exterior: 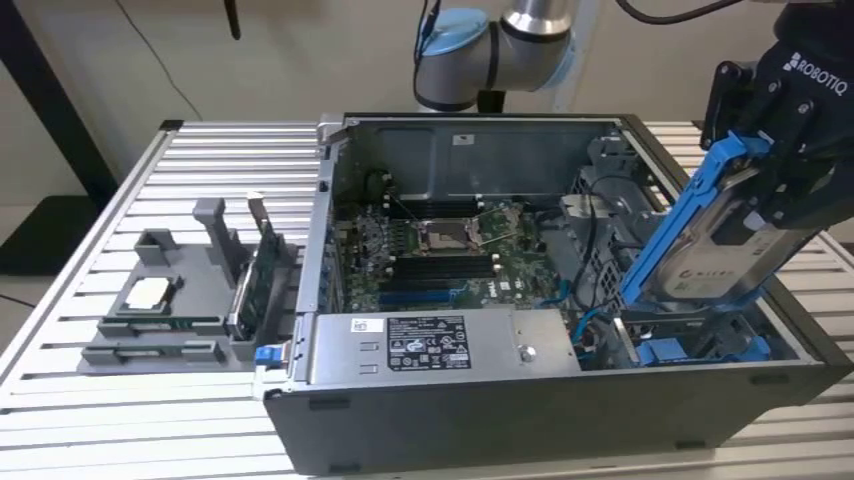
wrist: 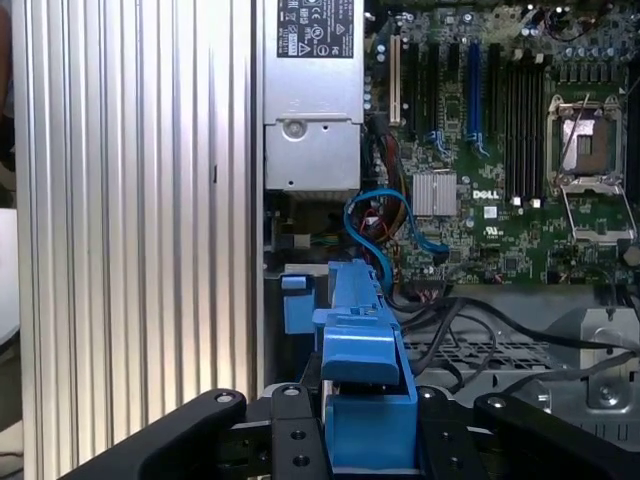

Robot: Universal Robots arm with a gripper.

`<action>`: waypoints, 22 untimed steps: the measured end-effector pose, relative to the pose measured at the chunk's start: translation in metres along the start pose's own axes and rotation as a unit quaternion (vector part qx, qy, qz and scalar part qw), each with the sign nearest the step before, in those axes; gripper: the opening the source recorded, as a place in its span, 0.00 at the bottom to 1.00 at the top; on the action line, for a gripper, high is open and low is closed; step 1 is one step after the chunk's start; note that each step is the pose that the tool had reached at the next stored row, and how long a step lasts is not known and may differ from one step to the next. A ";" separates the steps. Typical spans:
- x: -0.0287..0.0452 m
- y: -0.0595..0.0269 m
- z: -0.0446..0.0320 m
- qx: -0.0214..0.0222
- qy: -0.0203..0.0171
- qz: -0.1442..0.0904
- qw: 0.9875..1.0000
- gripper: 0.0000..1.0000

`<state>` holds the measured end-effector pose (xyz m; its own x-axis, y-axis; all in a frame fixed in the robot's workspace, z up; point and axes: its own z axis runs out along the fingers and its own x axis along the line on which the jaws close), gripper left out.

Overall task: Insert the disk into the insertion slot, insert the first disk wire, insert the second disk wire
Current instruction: 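Insert the disk into the insertion slot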

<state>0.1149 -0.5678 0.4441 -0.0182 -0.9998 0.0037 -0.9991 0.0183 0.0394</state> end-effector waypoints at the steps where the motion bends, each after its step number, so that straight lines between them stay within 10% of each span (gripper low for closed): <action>1: 0.0007 0.0001 -0.0020 0.000 0.000 0.000 1.000 0.33; 6: 0.0049 0.0001 -0.0037 0.001 -0.002 0.000 1.000 0.33; 12: 0.0049 -0.0002 0.0036 0.014 -0.002 0.000 1.000 0.33; 22: 0.0050 -0.0003 0.0076 0.015 -0.003 0.000 1.000 0.33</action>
<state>0.1149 -0.5728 0.4365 -0.0181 -0.9998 -0.0031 -0.9998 0.0181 0.0101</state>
